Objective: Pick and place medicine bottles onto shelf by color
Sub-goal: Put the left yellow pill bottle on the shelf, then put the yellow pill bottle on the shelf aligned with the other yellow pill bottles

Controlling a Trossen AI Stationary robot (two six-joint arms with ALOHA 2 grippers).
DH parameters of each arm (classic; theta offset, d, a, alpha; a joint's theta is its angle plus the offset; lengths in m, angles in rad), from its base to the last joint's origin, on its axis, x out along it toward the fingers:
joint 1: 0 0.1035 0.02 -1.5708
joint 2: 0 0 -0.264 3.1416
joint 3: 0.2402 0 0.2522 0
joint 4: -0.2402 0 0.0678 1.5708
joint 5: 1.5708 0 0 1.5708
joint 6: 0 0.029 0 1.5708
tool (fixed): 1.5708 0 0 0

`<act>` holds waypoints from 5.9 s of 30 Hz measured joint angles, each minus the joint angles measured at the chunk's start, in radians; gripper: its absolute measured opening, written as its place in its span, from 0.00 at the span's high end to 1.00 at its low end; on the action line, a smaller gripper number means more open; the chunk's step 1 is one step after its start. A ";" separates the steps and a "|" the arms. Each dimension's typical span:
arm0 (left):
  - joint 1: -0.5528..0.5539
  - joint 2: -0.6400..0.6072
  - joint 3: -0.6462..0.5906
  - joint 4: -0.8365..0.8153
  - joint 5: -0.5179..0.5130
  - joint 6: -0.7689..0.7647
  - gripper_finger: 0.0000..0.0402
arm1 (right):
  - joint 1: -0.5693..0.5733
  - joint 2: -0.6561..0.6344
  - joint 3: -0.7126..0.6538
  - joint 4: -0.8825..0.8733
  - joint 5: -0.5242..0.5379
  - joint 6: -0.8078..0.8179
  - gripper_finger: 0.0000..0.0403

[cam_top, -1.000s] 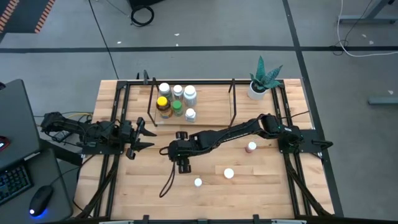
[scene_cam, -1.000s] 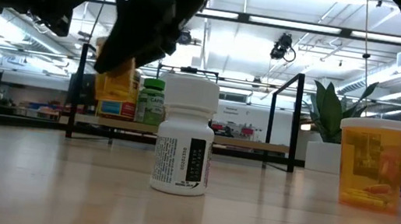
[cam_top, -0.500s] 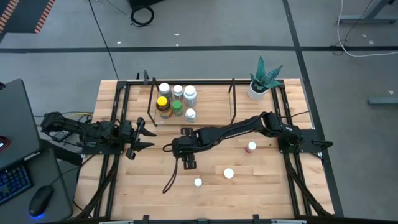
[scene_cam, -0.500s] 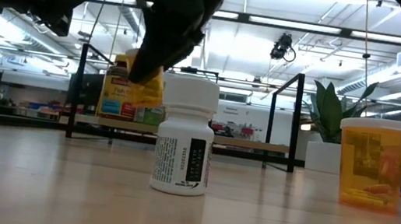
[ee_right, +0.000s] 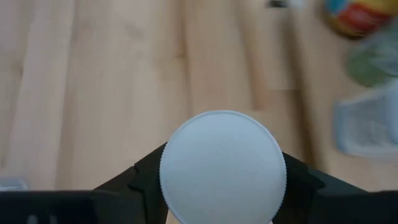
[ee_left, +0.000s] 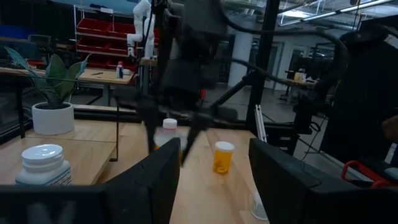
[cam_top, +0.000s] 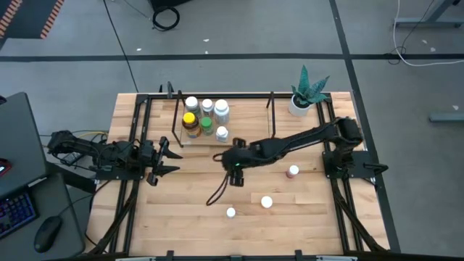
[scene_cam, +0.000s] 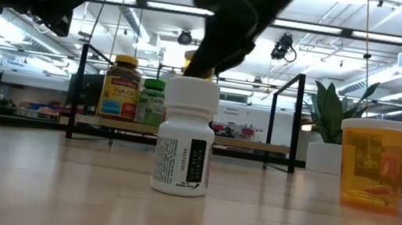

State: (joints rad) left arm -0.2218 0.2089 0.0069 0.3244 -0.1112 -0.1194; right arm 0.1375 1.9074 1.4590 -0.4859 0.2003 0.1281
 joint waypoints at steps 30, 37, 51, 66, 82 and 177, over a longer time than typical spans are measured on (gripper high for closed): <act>0.000 0.000 0.000 0.000 0.000 0.000 0.51 | -0.449 -0.132 -0.217 0.271 0.064 0.032 0.47; 0.000 0.000 0.000 -0.001 0.000 0.000 0.52 | -0.481 -0.044 -0.176 0.280 0.028 0.028 0.47; 0.000 0.000 0.000 0.000 0.000 0.000 0.52 | -0.526 0.007 -0.133 0.222 0.010 0.027 0.47; 0.000 0.000 0.000 0.000 0.000 0.000 0.51 | -0.534 -0.009 -0.133 0.214 -0.014 0.018 0.30; 0.000 0.000 0.000 0.000 0.000 0.000 0.51 | -0.442 -0.175 -0.133 0.071 -0.019 0.042 0.15; 0.000 0.000 0.000 0.000 0.000 0.000 0.51 | 0.315 -0.205 -0.567 0.183 0.070 0.444 0.44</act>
State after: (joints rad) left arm -0.2220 0.2090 0.0067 0.3241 -0.1111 -0.1196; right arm 0.4526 1.7020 0.8917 -0.3028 0.2702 0.5724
